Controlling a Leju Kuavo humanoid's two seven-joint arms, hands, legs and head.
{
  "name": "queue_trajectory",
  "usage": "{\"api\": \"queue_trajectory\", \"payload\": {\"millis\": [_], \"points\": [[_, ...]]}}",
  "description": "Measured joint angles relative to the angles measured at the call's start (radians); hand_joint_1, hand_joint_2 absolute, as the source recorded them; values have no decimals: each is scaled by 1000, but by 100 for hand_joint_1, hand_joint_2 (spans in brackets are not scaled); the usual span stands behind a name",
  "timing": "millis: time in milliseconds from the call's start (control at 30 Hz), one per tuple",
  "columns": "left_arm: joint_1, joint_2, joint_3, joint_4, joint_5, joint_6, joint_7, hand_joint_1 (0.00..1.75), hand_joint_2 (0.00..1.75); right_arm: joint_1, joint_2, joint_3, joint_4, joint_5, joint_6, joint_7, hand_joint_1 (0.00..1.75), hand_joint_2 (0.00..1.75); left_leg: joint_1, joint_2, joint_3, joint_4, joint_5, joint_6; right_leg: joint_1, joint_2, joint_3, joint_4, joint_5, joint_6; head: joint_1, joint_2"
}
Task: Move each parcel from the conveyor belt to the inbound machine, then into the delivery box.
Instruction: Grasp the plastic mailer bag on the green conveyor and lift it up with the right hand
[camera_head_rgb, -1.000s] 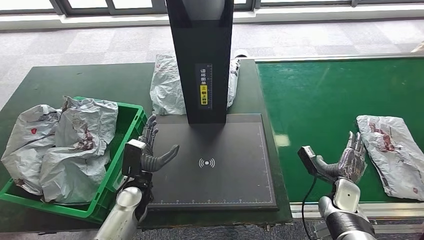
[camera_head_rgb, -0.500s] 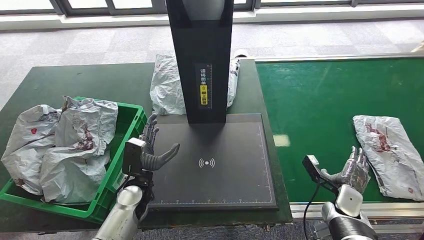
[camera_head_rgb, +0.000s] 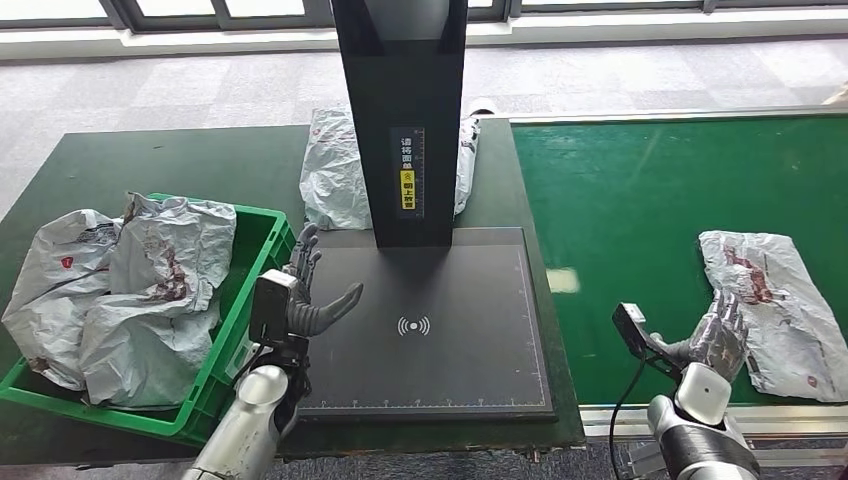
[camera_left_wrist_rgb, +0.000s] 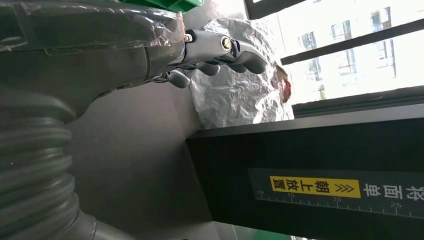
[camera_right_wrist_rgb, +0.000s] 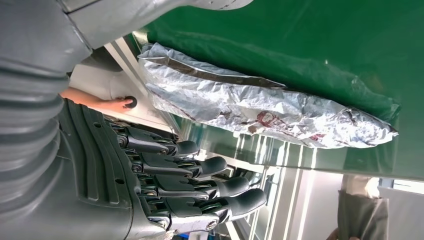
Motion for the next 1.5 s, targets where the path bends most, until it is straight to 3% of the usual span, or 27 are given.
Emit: {"api": "queue_trajectory", "payload": {"millis": [467,1500], "points": [[-8,-8,-18,25,-47,59,-12,0,175,-9,0,-20,7,40,4,0,0,175,0,0,0,0,0,0,0,0,0,0,0,0,0,0],[3,-9,-24,11,-48,80,-8,0,175,-50,0,-35,58,78,18,-25,0,175,0,0,0,0,0,0,0,0,0,0,0,0,0,0]]}}
